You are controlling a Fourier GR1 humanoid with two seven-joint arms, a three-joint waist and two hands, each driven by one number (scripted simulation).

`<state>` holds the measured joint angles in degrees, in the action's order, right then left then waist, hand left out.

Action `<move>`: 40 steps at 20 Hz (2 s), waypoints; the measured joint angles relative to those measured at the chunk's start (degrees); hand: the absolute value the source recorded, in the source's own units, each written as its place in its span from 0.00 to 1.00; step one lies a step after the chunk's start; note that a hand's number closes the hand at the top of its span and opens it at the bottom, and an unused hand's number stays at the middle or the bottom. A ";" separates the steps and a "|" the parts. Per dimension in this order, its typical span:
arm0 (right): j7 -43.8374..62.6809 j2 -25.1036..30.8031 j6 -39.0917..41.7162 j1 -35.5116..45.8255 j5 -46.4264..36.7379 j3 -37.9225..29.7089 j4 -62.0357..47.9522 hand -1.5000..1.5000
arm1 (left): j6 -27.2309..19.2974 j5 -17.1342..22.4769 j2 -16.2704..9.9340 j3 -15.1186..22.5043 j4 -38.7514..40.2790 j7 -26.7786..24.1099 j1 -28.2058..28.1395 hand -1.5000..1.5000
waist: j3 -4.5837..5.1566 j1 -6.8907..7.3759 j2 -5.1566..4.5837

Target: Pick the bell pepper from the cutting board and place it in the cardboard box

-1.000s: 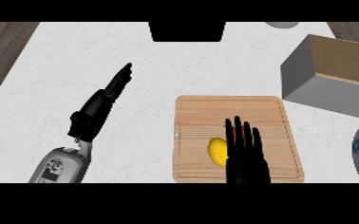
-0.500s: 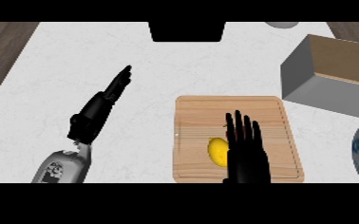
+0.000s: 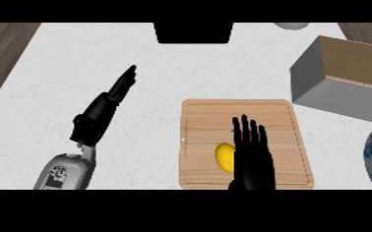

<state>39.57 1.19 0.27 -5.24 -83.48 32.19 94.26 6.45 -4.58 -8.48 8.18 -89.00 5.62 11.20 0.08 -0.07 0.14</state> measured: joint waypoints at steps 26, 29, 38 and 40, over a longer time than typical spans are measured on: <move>-2.93 0.49 -2.13 5.78 0.74 -5.16 -10.71 1.00 | 3.38 -1.22 1.32 -3.39 1.41 -1.44 0.17 0.50 | 0.46 0.07 0.62; -6.28 3.00 -2.56 5.03 2.54 -6.00 -9.20 1.00 | 2.79 -2.07 2.22 -2.45 0.09 -1.04 -1.08 0.50 | 0.40 0.09 0.61; -30.65 22.12 -1.91 -3.27 22.23 -19.10 0.24 1.00 | 2.74 -2.27 2.33 -3.21 0.90 -1.01 -0.43 0.50 | -0.04 -0.58 0.05; -31.98 23.53 -3.68 -4.79 22.33 -20.96 2.71 1.00 | 3.00 -2.26 2.28 -3.37 1.21 -1.07 -0.27 0.50 | -0.04 -0.56 0.02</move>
<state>7.58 24.72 -3.40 -10.03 -61.15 11.23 96.97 9.45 -6.84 -6.20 4.81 -87.79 4.55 10.94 0.04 -0.63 0.16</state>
